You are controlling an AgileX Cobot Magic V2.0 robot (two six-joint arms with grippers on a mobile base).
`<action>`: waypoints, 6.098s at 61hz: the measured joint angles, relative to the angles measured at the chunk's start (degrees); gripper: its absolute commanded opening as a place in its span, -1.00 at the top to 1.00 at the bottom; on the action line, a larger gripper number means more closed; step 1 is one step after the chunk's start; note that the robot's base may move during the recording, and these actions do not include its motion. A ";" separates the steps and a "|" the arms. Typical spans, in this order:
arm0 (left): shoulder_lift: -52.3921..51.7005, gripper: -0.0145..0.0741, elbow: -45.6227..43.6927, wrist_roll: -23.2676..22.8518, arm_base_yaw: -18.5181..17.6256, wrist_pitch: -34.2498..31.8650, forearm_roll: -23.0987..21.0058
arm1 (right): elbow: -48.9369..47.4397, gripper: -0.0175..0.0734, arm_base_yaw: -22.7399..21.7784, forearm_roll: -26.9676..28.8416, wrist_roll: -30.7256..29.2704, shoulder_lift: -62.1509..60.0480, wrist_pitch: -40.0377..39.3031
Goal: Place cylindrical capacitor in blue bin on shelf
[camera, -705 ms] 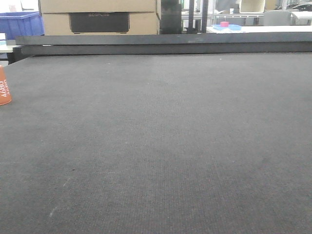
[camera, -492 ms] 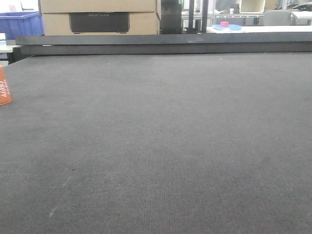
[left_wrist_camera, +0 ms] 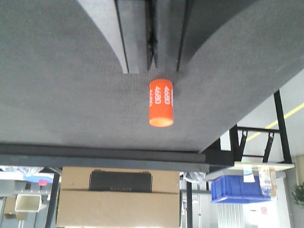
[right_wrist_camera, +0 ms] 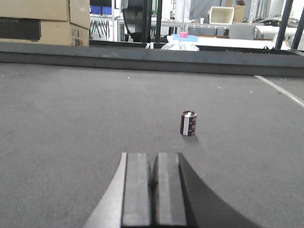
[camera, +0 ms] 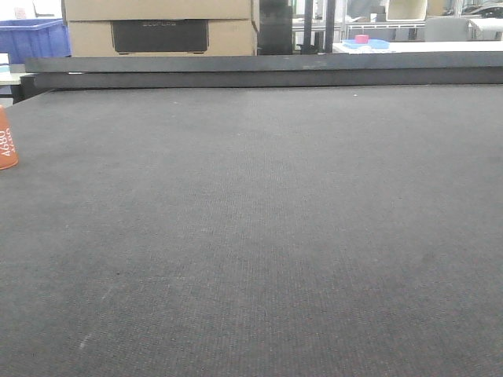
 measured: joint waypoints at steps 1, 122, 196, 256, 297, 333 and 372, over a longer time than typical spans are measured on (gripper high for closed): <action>0.00 0.92 0.00 0.00 0.00 -0.31 0.00 | 0.00 0.96 0.00 0.00 0.00 0.00 -0.32; 25.64 -0.66 -35.60 0.00 -3.57 16.50 -1.06 | -26.16 -0.64 -6.49 3.74 0.00 85.81 -50.83; 25.64 -0.66 -35.72 -0.10 -3.57 13.99 0.42 | -55.28 0.58 -9.12 1.97 0.00 121.46 -52.81; 63.73 -0.66 -28.35 -0.10 -3.57 -14.22 -1.87 | -48.97 0.97 -3.07 1.67 0.00 70.80 -21.55; 104.83 -0.66 -46.06 -0.10 -3.57 -37.86 -12.19 | -48.93 0.97 0.62 1.48 0.00 67.04 -15.46; 113.70 -0.66 -53.71 -0.10 -2.53 -38.33 -12.97 | -48.93 0.97 0.73 1.48 0.00 67.04 -14.71; 108.84 0.92 -54.45 -0.10 -2.44 -29.54 -12.97 | -49.24 0.97 0.73 1.48 0.00 67.04 -8.42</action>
